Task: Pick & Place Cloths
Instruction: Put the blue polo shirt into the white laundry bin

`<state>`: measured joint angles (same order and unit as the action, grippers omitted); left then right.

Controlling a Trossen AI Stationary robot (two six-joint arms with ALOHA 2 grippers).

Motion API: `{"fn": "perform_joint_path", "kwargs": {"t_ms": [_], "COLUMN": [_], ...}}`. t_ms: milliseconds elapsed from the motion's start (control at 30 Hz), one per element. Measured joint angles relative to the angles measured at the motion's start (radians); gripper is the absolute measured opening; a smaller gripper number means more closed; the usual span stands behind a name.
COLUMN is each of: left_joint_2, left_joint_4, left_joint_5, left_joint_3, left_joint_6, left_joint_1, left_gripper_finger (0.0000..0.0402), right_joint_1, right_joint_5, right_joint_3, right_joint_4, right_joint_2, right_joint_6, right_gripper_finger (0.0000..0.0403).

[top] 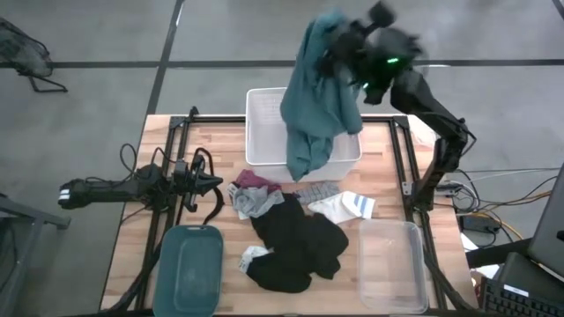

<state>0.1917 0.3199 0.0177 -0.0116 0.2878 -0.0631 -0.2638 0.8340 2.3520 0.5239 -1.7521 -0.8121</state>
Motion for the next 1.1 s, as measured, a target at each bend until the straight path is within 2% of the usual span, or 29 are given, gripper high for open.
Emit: {"fn": "perform_joint_path", "kwargs": {"t_ms": [133, 367, 500, 667, 900, 1100], "left_joint_2": [0.0, 0.0, 0.0, 0.0, 0.0, 0.0], "left_joint_4": [0.0, 0.0, 0.0, 0.0, 0.0, 0.0], "left_joint_5": [0.0, 0.0, 0.0, 0.0, 0.0, 0.0], "left_joint_3": [0.0, 0.0, 0.0, 0.0, 0.0, 0.0], "left_joint_6": [0.0, 0.0, 0.0, 0.0, 0.0, 0.0], "left_joint_1": [0.0, 0.0, 0.0, 0.0, 0.0, 0.0], "left_gripper_finger": [0.0011, 0.0011, 0.0011, 0.0011, 0.0011, 0.0011], "right_joint_1": [0.003, 0.001, 0.002, 0.0, -0.01, -0.019], "right_joint_5": [-0.222, -0.451, -0.479, -0.476, -0.475, -0.471], "right_joint_3": [-0.001, -0.002, -0.002, -0.002, -0.002, -0.002], "right_joint_4": [0.323, 0.706, 0.85, 0.948, 0.93, 0.89], "right_joint_2": [-0.039, -0.132, -0.206, -0.297, -0.358, -0.349], "right_joint_6": [0.243, 0.477, 0.538, 0.548, 0.548, 0.581], "right_gripper_finger": [0.0032, 0.0034, 0.0044, 0.0052, 0.0071, 0.0118]}}
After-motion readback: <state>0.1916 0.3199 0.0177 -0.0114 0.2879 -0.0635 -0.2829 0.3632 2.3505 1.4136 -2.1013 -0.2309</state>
